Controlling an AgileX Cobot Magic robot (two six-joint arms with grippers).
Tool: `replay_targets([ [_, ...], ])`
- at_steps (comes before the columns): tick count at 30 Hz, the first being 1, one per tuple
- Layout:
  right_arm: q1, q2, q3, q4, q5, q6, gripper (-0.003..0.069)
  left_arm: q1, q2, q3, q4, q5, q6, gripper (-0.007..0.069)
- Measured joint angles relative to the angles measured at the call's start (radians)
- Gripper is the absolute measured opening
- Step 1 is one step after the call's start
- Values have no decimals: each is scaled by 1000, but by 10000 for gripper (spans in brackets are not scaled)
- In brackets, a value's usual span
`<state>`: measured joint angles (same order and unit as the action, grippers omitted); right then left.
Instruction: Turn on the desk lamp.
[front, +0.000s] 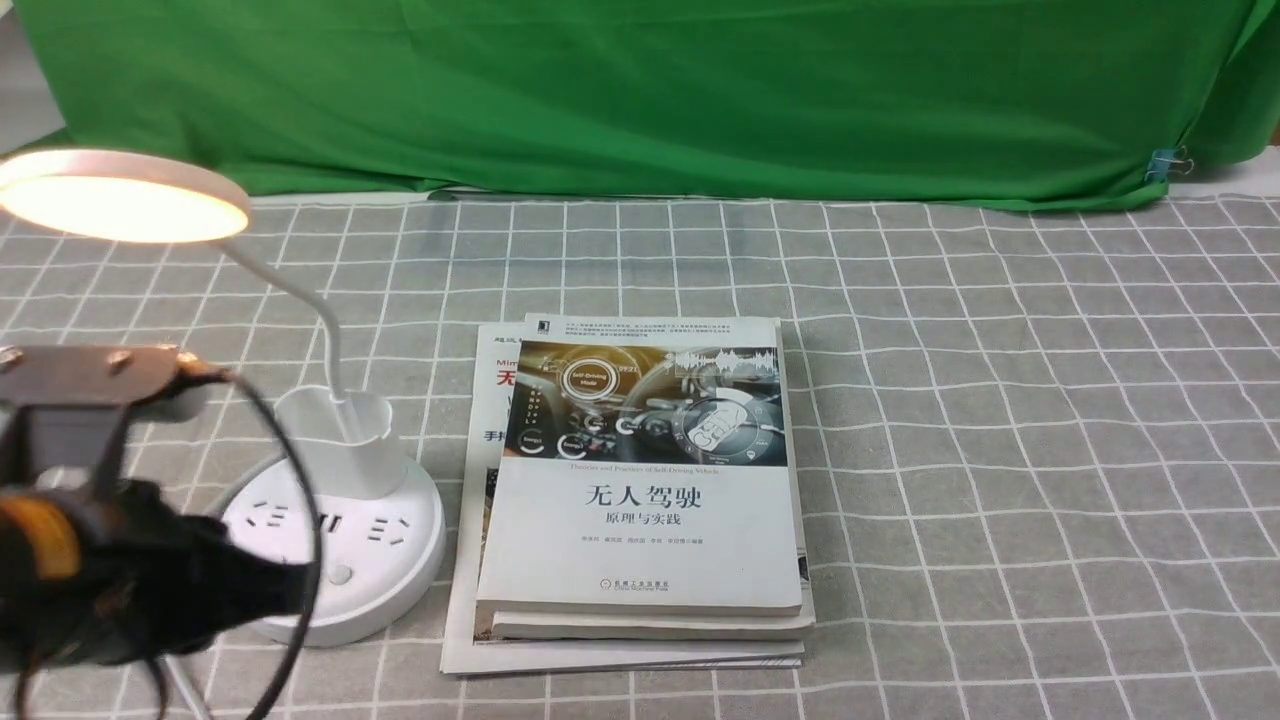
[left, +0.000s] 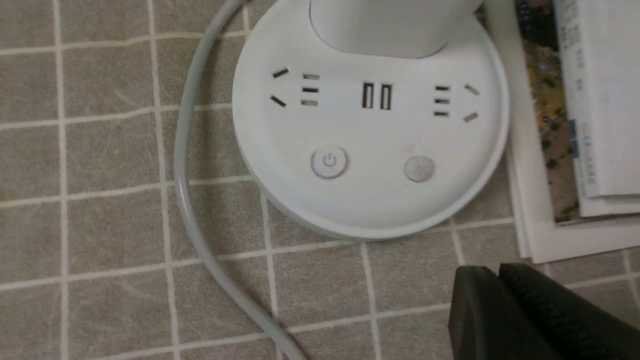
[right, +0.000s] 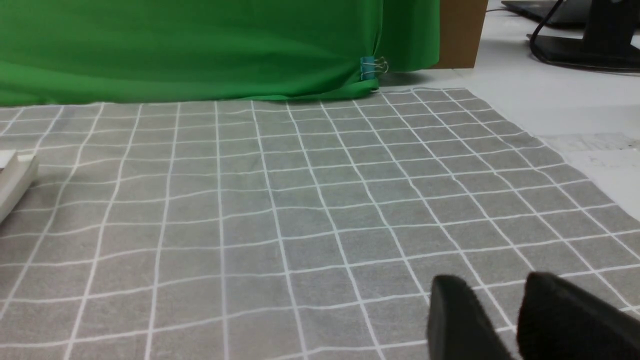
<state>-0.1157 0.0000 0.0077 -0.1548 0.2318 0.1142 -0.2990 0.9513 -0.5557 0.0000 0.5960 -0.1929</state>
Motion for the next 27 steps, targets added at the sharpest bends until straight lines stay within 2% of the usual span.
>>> replay_targets([
  [5,0,0,0,0,0,0,245,0,-301,111,-64,-73,90,19],
  [12,0,0,0,0,0,0,245,0,-615,136,-66,-112,143,19],
  [18,0,0,0,0,0,0,245,0,-729,137,-67,-112,147,19],
  [27,0,0,0,0,0,0,245,0,-735,140,-67,-112,168,19],
])
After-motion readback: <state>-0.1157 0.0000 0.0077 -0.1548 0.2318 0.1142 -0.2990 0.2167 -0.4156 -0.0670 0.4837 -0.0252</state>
